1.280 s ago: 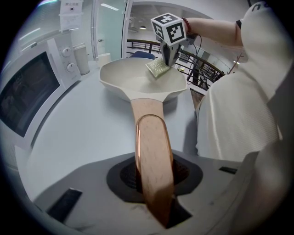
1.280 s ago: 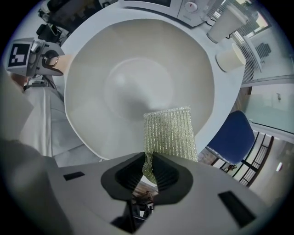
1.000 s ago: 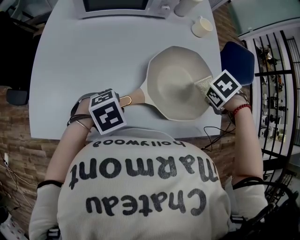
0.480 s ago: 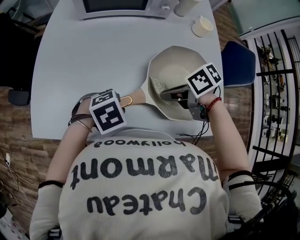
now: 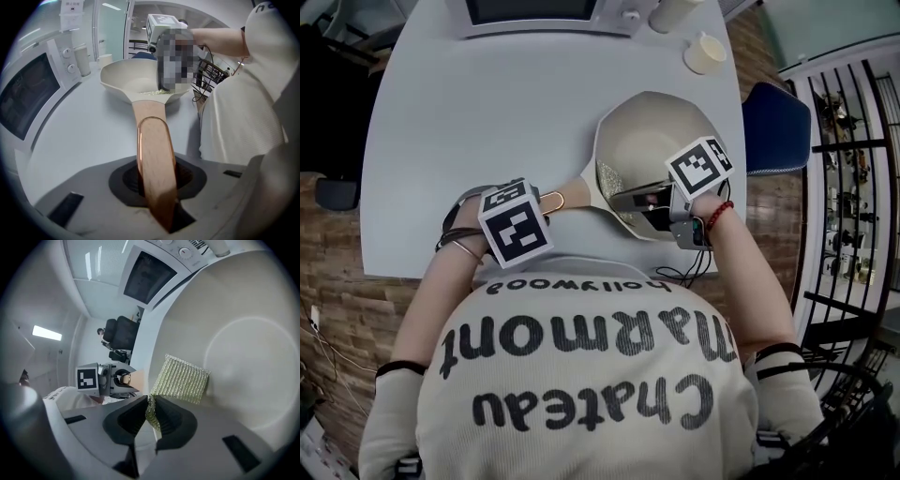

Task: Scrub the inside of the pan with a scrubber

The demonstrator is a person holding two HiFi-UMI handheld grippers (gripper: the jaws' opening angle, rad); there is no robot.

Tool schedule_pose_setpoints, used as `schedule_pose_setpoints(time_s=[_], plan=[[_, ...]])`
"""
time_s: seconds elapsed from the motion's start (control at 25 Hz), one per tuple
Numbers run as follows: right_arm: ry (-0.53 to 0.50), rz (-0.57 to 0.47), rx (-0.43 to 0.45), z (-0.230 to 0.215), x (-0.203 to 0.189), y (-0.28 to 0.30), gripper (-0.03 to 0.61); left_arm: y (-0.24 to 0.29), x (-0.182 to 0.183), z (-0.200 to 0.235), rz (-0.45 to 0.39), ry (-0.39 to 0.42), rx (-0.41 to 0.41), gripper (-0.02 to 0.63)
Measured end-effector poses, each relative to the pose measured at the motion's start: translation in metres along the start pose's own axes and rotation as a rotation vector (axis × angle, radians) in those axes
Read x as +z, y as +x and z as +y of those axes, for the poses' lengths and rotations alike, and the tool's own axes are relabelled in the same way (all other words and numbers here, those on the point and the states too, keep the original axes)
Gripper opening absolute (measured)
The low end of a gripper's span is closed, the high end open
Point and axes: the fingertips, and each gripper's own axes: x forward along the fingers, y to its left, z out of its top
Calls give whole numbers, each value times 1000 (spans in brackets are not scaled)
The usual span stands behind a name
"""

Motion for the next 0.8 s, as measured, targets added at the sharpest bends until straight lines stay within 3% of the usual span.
schedule_pose_setpoints(time_s=[0.44,0.8], plan=[[39,96,-45,-15,-42,-15,54,3,-1,1,0,-10,-18,109],[34,215,-182,-37,-72,-38,54,3,-4,3,-3,-11,-20,110]])
